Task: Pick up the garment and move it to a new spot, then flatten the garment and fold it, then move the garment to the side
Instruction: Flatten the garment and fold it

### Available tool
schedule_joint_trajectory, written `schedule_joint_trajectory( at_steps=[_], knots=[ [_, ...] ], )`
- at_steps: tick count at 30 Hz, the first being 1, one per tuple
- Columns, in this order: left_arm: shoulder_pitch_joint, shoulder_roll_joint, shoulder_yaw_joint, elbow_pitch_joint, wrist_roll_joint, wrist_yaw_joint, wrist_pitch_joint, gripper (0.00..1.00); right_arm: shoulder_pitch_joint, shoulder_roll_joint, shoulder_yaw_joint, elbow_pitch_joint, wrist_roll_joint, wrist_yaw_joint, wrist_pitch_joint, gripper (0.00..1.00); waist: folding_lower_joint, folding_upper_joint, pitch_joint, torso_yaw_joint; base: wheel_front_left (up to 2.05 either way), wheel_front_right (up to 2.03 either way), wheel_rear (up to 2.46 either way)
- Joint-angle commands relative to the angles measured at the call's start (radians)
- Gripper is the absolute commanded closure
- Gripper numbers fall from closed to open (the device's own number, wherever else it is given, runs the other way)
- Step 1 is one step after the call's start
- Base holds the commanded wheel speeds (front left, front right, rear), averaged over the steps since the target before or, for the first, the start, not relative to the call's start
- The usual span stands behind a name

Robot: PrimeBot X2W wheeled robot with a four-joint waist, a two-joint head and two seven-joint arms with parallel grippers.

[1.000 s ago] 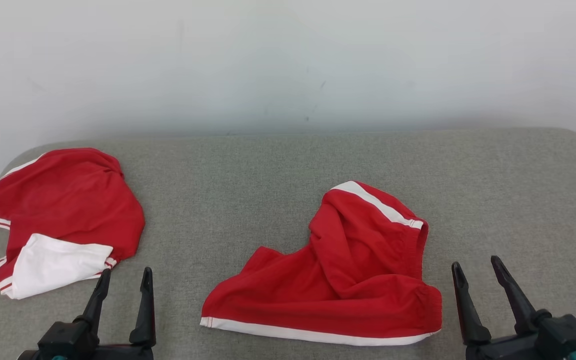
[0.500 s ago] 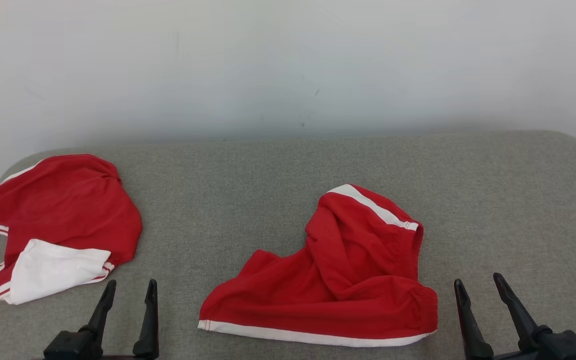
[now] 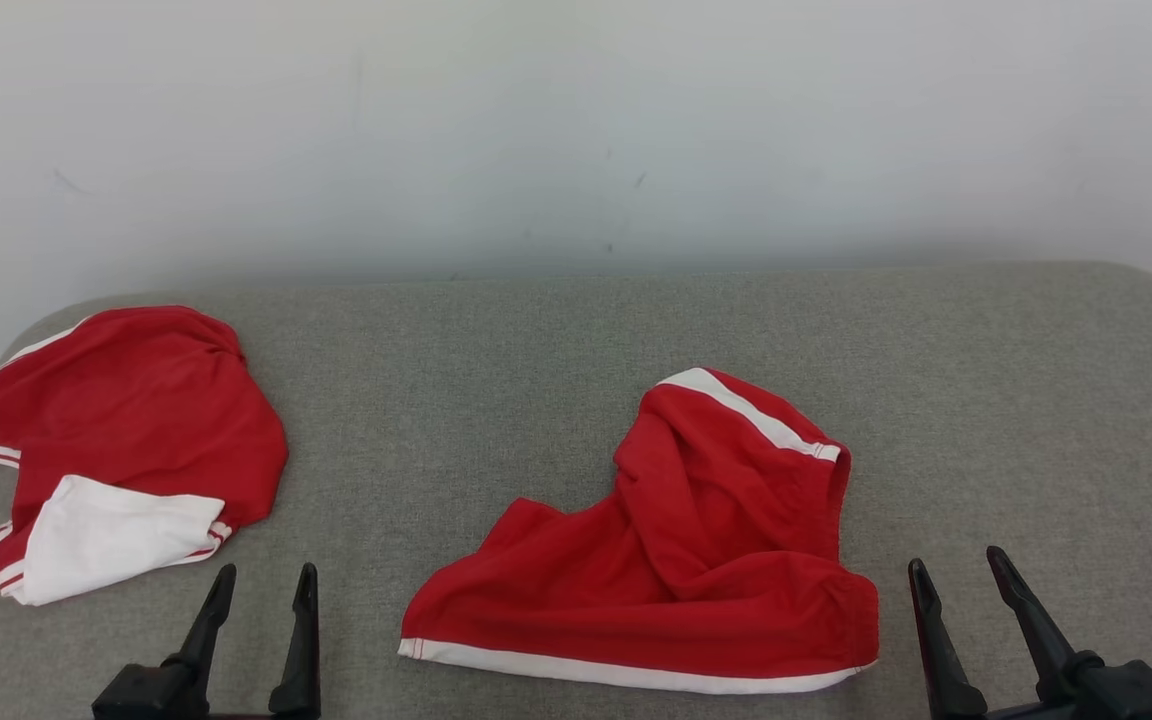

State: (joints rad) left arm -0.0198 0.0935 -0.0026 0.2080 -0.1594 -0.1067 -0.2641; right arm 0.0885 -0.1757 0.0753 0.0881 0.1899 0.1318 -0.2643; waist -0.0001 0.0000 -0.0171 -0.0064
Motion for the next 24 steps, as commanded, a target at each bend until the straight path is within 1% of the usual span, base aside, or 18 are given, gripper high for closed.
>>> schedule_joint_trajectory(
  at_steps=[1,5,13,17,20,24],
  knots=[
    [-0.003,-0.001,0.005,0.002,0.007,-0.003,0.000,0.00,0.004,0.002,-0.001,0.002,-0.003,-0.002,0.000,0.00,0.0001,0.0000,0.000,0.000,0.00,0.00,0.00],
    [-0.003,-0.003,-0.004,0.008,0.012,-0.005,0.000,0.00,-0.003,-0.008,0.011,0.021,0.010,-0.002,0.000,0.00,0.0001,0.0000,0.004,0.001,0.00,0.00,0.00],
    [-0.025,-0.007,-0.132,0.110,0.014,-0.021,-0.001,0.00,-0.036,-0.106,0.110,0.126,0.045,-0.002,0.006,0.00,0.0001,0.0000,0.026,0.000,0.00,0.00,0.00],
    [-0.058,-0.004,-0.197,0.188,0.003,-0.022,-0.001,0.00,-0.049,-0.149,0.151,0.171,0.099,-0.002,0.005,0.00,0.0001,0.0000,0.048,-0.001,0.00,0.00,0.00],
    [-0.087,-0.002,-0.232,0.239,-0.015,-0.022,0.000,0.00,-0.058,-0.181,0.194,0.199,0.122,-0.002,0.004,0.00,0.0001,0.0000,0.065,-0.007,0.00,0.00,0.00],
    [-0.123,0.012,-0.251,0.293,-0.044,-0.022,-0.001,0.00,-0.093,-0.208,0.260,0.240,0.149,-0.002,0.002,0.00,0.0001,0.0000,0.086,-0.024,0.00,0.00,0.00]
  ],
)
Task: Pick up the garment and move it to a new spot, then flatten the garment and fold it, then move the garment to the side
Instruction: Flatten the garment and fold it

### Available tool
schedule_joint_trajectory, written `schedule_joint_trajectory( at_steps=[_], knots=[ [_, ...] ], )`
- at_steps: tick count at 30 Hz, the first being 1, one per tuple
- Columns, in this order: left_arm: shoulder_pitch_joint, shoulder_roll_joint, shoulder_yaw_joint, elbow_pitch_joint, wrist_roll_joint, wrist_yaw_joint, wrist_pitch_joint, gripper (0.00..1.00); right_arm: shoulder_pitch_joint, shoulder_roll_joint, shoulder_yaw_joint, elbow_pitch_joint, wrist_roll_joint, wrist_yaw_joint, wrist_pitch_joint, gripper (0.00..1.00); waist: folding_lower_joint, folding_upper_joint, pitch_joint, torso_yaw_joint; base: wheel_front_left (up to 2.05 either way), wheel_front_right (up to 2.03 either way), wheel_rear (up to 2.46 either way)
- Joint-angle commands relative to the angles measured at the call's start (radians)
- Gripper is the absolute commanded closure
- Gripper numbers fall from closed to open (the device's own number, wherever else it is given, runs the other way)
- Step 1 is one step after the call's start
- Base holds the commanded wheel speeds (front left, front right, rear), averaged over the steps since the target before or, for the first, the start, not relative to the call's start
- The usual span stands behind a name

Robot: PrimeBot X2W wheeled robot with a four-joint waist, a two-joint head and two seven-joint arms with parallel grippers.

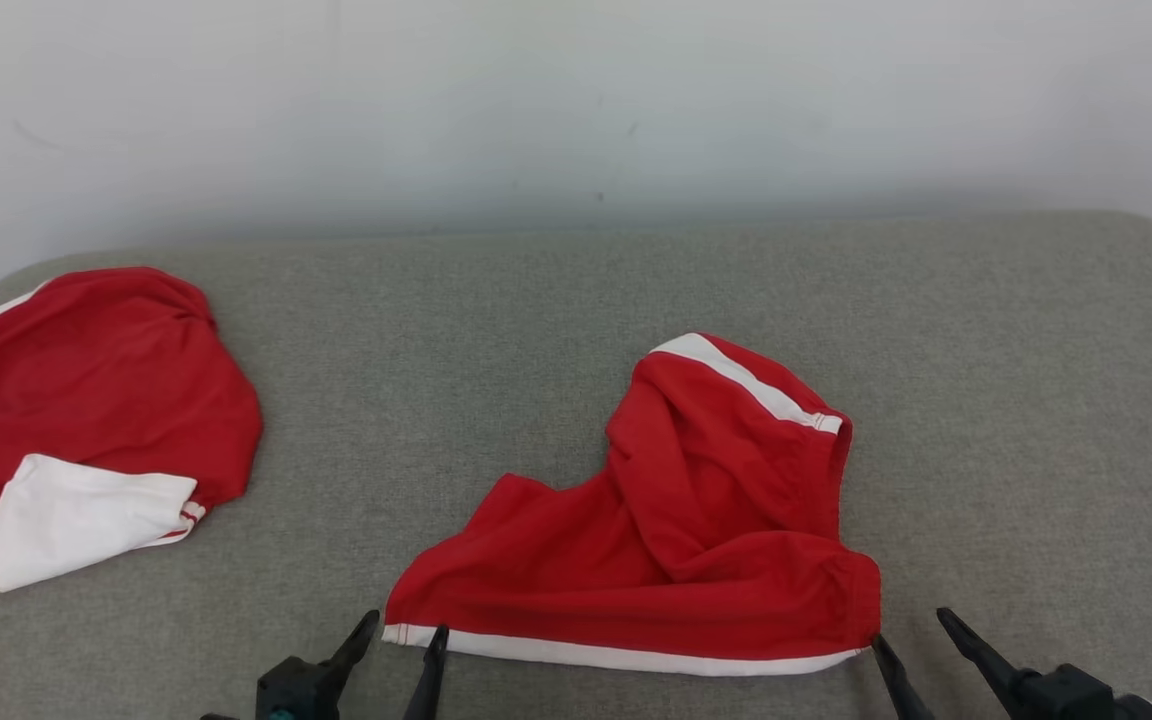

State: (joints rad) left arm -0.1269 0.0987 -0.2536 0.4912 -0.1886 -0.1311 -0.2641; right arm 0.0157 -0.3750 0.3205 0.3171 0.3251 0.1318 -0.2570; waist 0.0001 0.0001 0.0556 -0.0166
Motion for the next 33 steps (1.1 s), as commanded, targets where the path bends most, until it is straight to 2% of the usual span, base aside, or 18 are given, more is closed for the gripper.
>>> schedule_joint_trajectory(
  at_steps=[1,9,17,18,19,20,21,22,28,33],
  knots=[
    [-0.022,0.008,-0.003,0.022,-0.021,0.002,-0.001,0.00,-0.029,-0.014,0.037,0.022,0.017,-0.002,-0.006,0.00,-0.0001,-0.0001,0.018,-0.018,0.00,0.00,0.00],
    [-0.076,0.027,-0.027,0.115,-0.040,0.002,-0.001,0.00,-0.144,-0.061,0.213,0.116,0.029,-0.002,-0.008,0.00,-0.0001,-0.0001,0.050,-0.031,0.00,0.00,0.00],
    [-0.118,0.024,-0.066,0.170,-0.070,0.002,0.000,0.01,-0.230,-0.098,0.315,0.148,0.047,-0.002,-0.009,0.00,-0.0001,-0.0001,0.066,-0.020,0.00,0.00,0.00],
    [-0.123,0.024,-0.072,0.176,-0.078,0.002,0.000,0.53,-0.240,-0.101,0.325,0.148,0.053,-0.002,-0.009,0.00,-0.0001,-0.0001,0.068,-0.019,0.00,0.00,0.00],
    [-0.127,0.024,-0.077,0.181,-0.085,0.002,0.000,0.71,-0.248,-0.104,0.334,0.148,0.058,-0.002,-0.009,0.00,-0.0001,-0.0001,0.070,-0.017,0.00,0.00,0.00],
    [-0.132,0.025,-0.084,0.184,-0.089,0.002,0.000,1.00,-0.253,-0.110,0.347,0.152,0.061,-0.002,-0.009,0.62,-0.0001,-0.0001,0.072,-0.015,0.00,0.00,0.00],
    [-0.135,0.025,-0.090,0.186,-0.090,0.002,0.000,1.00,-0.258,-0.113,0.357,0.153,0.068,-0.002,-0.009,0.89,-0.0001,-0.0001,0.073,-0.013,0.00,0.00,0.00],
    [-0.138,0.024,-0.094,0.183,-0.096,0.002,0.000,1.00,-0.264,-0.115,0.367,0.152,0.073,-0.002,-0.009,1.00,-0.0001,-0.0001,0.075,-0.012,0.00,0.00,0.00],
    [-0.134,0.031,-0.080,0.118,-0.118,0.002,0.000,1.00,-0.278,-0.132,0.377,0.087,0.096,-0.002,-0.009,1.00,-0.0001,-0.0001,0.077,-0.008,0.00,0.00,0.00],
    [-0.157,0.045,-0.066,0.053,-0.125,0.002,0.000,1.00,-0.285,-0.131,0.343,-0.001,0.118,-0.002,-0.009,1.00,-0.0001,-0.0001,0.073,-0.016,0.00,0.00,0.00]
  ],
)
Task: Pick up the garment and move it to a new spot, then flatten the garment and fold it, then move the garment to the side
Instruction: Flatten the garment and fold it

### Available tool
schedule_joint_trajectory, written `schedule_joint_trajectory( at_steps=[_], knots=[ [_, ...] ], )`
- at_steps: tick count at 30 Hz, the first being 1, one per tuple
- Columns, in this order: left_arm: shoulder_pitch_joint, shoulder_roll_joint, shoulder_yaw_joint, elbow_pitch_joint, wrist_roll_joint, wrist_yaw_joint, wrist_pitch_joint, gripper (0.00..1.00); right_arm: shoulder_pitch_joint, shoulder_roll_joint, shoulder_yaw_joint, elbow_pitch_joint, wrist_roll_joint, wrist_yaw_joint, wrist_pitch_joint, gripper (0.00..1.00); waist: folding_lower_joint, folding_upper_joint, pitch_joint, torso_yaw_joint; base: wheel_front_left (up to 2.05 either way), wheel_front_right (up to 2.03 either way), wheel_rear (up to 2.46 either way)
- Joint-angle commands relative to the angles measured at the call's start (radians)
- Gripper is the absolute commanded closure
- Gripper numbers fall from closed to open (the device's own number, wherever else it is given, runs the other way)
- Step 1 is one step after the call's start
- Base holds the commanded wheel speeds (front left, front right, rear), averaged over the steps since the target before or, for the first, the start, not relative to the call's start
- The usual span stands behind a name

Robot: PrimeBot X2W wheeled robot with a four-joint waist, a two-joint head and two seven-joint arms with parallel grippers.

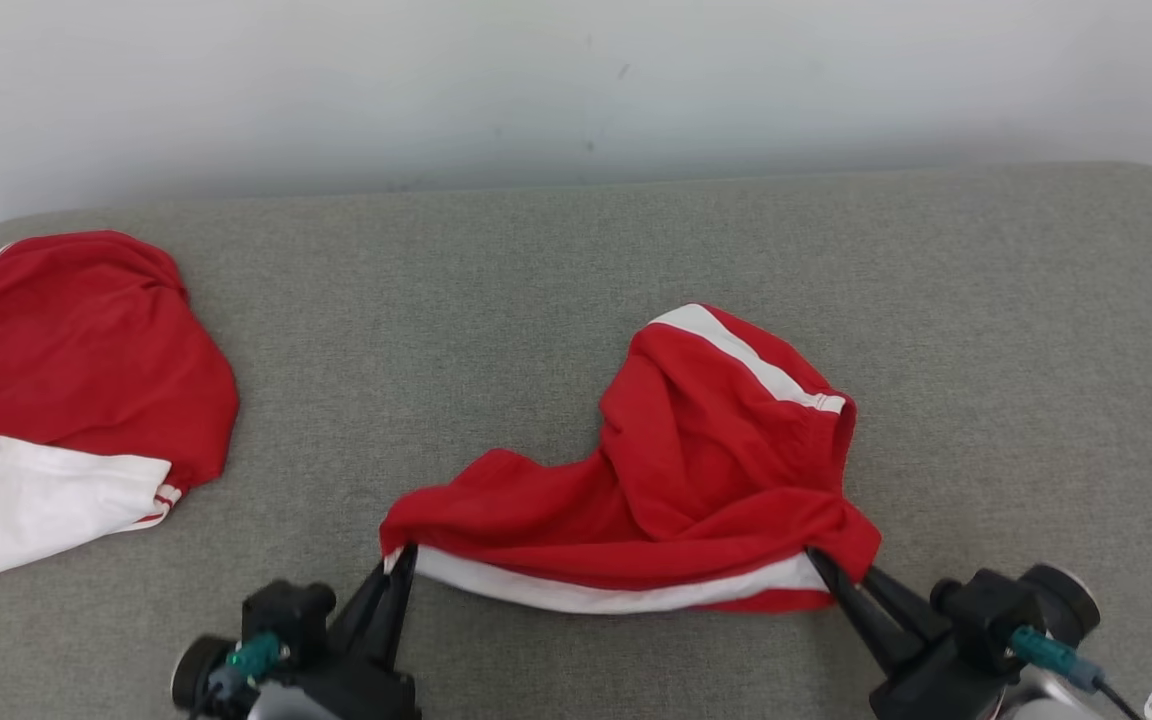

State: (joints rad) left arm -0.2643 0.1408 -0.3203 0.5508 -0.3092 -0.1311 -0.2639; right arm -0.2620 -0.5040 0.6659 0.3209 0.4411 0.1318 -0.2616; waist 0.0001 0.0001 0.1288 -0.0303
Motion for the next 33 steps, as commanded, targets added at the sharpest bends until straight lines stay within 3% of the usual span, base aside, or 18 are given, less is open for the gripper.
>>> schedule_joint_trajectory(
  at_steps=[1,6,10,17,25,33],
  knots=[
    [-0.033,0.006,0.000,-0.019,-0.009,0.002,-0.001,1.00,-0.014,-0.003,-0.010,-0.021,0.005,-0.002,-0.005,1.00,-0.0001,-0.0001,0.000,-0.004,0.00,0.00,0.00],
    [-0.143,0.035,-0.033,-0.068,-0.028,0.002,-0.001,1.00,-0.079,-0.009,-0.048,-0.081,0.038,-0.002,-0.005,1.00,-0.0001,-0.0001,0.026,-0.011,0.00,0.00,0.00],
    [-0.325,0.075,-0.104,-0.062,-0.032,0.002,0.003,1.00,-0.210,-0.030,-0.045,-0.095,0.038,-0.002,-0.005,1.00,-0.0001,-0.0001,0.084,-0.023,0.00,0.00,0.00],
    [-0.750,0.133,-0.157,-0.028,-0.116,0.002,0.076,1.00,-0.553,-0.048,-0.086,-0.087,0.145,-0.002,-0.005,1.00,-0.0001,-0.0001,0.263,-0.041,0.00,0.00,0.00],
    [-1.173,0.170,-0.223,0.059,-0.158,0.002,0.187,1.00,-0.926,-0.089,-0.023,-0.020,0.287,-0.002,0.047,1.00,-0.0001,-0.0001,0.413,-0.055,0.00,0.00,0.00],
    [-1.576,0.152,-0.229,0.224,-0.195,0.002,0.246,1.00,-1.332,-0.077,0.013,0.113,0.442,-0.002,0.134,1.00,-0.0001,-0.0001,0.498,-0.077,0.00,0.00,0.00]
  ],
)
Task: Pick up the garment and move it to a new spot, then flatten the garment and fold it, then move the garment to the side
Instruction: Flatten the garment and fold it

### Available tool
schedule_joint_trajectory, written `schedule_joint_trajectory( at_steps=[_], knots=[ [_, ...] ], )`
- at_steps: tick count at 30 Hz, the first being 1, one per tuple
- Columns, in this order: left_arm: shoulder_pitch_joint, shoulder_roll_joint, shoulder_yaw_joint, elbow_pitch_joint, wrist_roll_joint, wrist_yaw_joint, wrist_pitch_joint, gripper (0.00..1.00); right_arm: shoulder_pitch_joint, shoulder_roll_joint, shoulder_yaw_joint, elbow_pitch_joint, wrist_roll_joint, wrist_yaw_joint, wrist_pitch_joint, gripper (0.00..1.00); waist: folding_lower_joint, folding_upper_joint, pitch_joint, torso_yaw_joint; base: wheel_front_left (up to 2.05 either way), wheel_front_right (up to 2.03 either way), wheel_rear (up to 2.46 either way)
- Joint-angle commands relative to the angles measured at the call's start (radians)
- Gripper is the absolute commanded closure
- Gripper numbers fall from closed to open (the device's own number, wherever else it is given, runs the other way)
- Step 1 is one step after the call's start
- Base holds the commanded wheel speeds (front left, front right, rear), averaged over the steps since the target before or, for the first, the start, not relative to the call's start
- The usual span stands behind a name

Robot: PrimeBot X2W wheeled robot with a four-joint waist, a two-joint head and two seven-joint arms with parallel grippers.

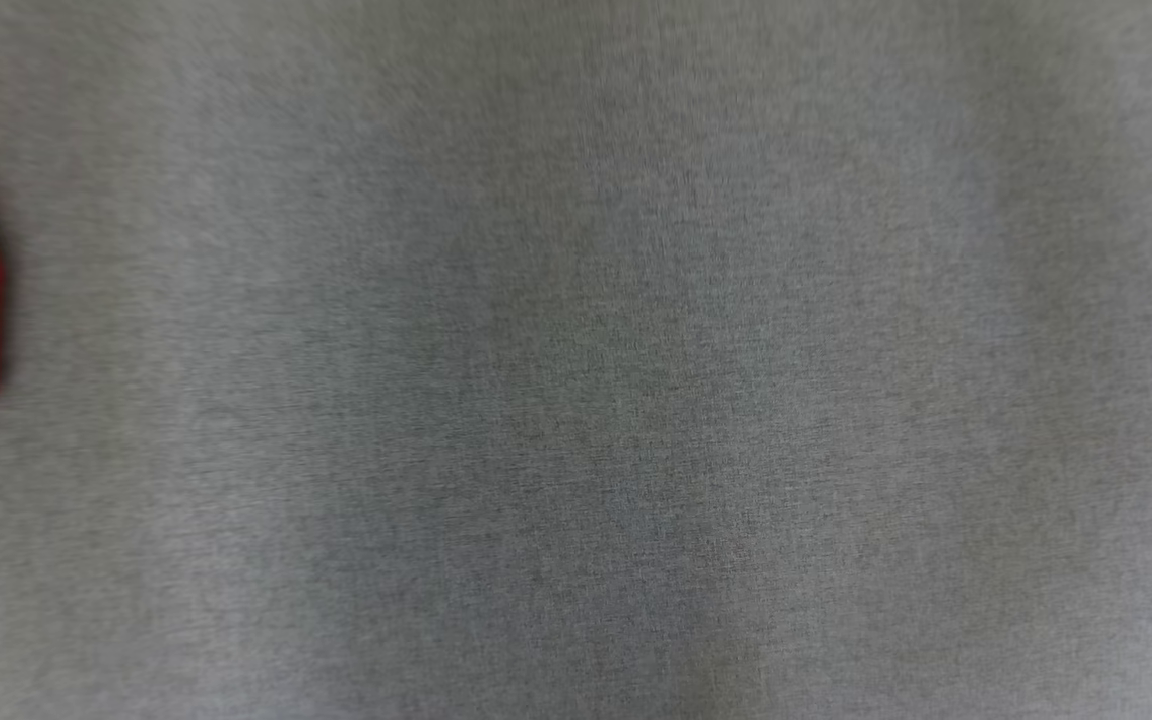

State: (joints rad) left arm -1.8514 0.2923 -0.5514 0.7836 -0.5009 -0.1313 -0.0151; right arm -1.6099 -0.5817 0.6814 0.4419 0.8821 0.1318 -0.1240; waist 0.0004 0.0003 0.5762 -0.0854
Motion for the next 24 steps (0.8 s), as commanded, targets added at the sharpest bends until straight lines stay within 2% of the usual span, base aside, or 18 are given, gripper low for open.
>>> schedule_joint_trajectory(
  at_steps=[1,7,10,24],
  knots=[
    [-0.026,-0.011,0.007,0.015,-0.009,0.003,0.000,1.00,-0.025,0.001,0.004,0.014,0.007,-0.002,0.004,1.00,-0.0004,-0.0003,0.052,-0.022,0.00,0.00,0.00],
    [-0.174,-0.072,-0.021,0.150,0.010,0.003,-0.039,1.00,-0.206,-0.002,0.061,0.145,0.041,-0.002,0.017,1.00,-0.0004,-0.0003,0.066,-0.008,0.00,0.00,0.00],
    [-0.191,-0.087,-0.030,0.199,0.004,0.003,-0.059,1.00,-0.236,-0.002,0.094,0.187,0.054,-0.002,0.005,1.00,-0.0004,-0.0003,0.072,-0.008,0.00,0.00,0.00],
    [-0.233,-0.092,-0.077,0.322,-0.034,0.003,-0.114,1.00,-0.302,-0.016,0.243,0.268,0.126,-0.002,-0.055,1.00,-0.0004,-0.0003,0.100,-0.019,0.00,0.00,0.00]
  ],
)
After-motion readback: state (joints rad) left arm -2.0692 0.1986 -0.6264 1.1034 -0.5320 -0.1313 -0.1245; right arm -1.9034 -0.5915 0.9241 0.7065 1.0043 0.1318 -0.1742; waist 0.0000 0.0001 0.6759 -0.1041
